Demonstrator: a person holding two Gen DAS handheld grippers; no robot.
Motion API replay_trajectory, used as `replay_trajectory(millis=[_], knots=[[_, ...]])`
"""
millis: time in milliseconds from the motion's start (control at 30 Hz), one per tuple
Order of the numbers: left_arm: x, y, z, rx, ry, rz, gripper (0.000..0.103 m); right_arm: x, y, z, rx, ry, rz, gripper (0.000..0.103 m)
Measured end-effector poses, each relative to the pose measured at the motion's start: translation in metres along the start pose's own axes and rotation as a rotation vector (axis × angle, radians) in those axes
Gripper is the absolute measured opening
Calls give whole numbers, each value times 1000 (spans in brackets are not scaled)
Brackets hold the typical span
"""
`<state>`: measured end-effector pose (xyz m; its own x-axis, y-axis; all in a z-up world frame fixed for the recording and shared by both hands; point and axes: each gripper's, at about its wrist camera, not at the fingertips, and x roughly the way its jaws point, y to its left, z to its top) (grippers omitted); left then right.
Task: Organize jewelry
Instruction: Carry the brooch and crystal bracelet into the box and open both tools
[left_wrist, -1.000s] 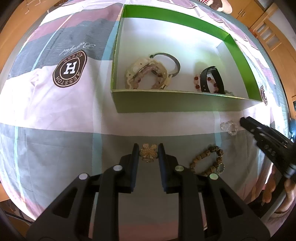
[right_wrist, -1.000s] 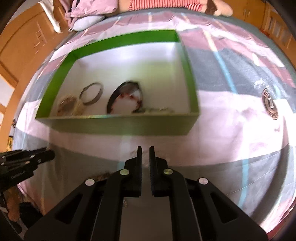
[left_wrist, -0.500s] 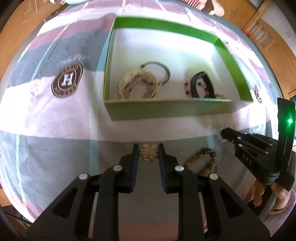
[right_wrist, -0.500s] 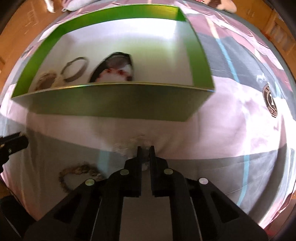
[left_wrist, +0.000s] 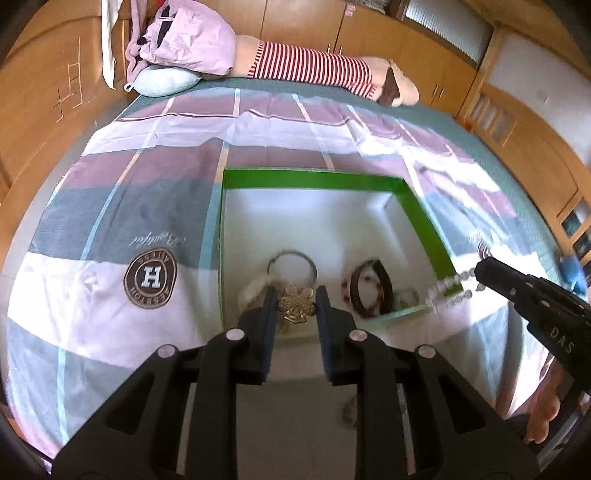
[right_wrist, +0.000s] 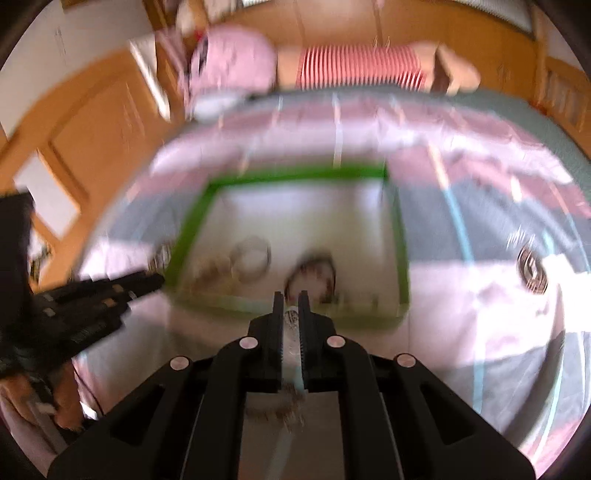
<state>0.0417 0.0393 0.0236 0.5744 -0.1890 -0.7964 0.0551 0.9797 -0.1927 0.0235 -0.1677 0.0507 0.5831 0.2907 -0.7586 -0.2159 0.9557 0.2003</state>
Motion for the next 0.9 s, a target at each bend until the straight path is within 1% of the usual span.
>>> replay_trajectory(millis=[67,100,200,267,367,533,567,600,633,667,700,800,833,867,900], knots=[[10,8,2,-39,26,-9,21,2,-3,11,12,-47,-22,7],[14,12,2,-59,43,-14,21,7,-5,13,22,-51,-24,7],[27,23,1,-111,82,-28,21,34,-11,21,33,-42,-57,7],[34,28,2,-129,94,-27,21,47,-16,17,35,-27,-79,7],[41,28,2,-130,106,-20,21,66,-24,10,51,23,-85,7],[49,23,-3,-110,120,-1,21,70,-24,2,44,56,-85,8],[49,22,-2,-108,117,5,24,73,-25,2,45,63,-86,8],[48,21,-2,-108,115,6,27,73,-24,1,44,69,-88,10],[46,20,-2,-109,110,1,33,74,-24,-1,42,77,-92,20],[44,20,-3,-110,103,0,37,73,-24,-2,45,79,-93,25],[41,19,-3,-110,92,0,39,72,-25,-2,52,77,-89,33],[30,16,-2,-105,71,-26,47,66,-27,-3,71,66,-64,34],[25,14,-2,-104,68,-46,53,61,-27,-4,68,62,-49,34],[19,10,-4,-97,66,-82,60,58,-26,-5,65,61,-37,34],[14,5,-6,-81,64,-105,64,52,-25,-8,62,60,-16,34]])
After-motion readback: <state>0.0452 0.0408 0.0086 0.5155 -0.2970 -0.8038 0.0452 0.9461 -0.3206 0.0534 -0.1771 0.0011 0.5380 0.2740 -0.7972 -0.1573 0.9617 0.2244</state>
